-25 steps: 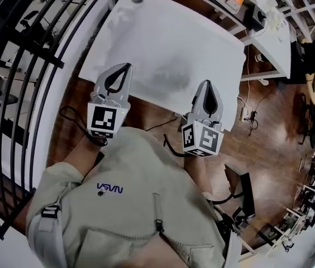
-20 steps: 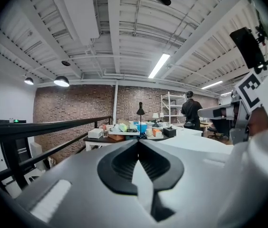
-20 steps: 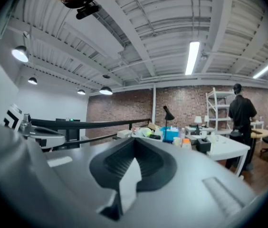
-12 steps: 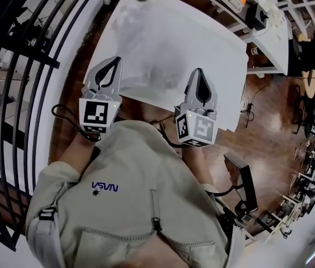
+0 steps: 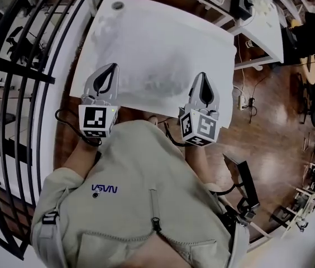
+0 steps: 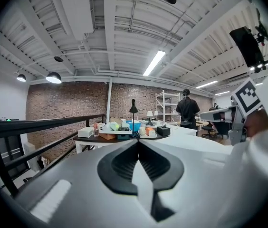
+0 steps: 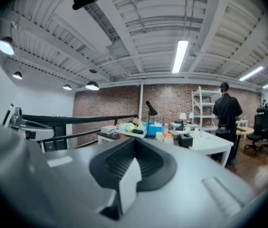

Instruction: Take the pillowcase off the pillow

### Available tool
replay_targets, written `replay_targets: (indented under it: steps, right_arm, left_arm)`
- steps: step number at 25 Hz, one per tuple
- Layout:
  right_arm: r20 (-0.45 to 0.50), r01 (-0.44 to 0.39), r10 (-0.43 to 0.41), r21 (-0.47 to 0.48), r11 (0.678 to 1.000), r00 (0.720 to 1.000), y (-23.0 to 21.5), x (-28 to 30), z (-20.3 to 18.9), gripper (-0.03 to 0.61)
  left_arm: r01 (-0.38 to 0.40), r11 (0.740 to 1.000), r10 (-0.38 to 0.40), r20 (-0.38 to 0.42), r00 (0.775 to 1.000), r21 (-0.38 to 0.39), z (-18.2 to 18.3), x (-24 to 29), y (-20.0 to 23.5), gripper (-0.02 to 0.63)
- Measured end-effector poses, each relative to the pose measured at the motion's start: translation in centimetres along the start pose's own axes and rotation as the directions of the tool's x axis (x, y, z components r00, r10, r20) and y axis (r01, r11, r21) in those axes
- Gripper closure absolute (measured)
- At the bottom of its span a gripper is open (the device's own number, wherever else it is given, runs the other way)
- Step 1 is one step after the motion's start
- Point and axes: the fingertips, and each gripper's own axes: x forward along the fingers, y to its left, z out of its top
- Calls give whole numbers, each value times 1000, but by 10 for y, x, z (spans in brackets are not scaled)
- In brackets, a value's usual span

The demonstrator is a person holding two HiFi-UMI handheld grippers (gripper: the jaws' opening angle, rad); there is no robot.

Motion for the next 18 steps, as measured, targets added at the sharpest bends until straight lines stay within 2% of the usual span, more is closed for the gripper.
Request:
replay_targets:
  steps: [7,12,13,16,18]
  right_arm:
    - [-38,23,-22,13,1000,999,-49,-7,-27,575]
    - [-125,23,-21,13,1000,992,-69,-13,-64,574]
    - [-148,16,-14,10,1000,989,-71,-14,-73,555]
    - [-222,-11,10,-5,1000,975,-78,-17,-100,411]
    - [-265,-13,3,-38,999,964,-83,-24,-117,373]
  left_arm:
    - [-27,1000,27,-43,999,-5,-17,16,-34,607]
    - [17,999,-9,-175,984,43,-54,22,-54,604]
    - [38,998,-28,-206,978,47,-63,24,-58,555]
    - [98,995,-87,-281,956,25,-90,26,-65,453]
    - [128,992,-116,-332,936,16,-108,24,-67,393]
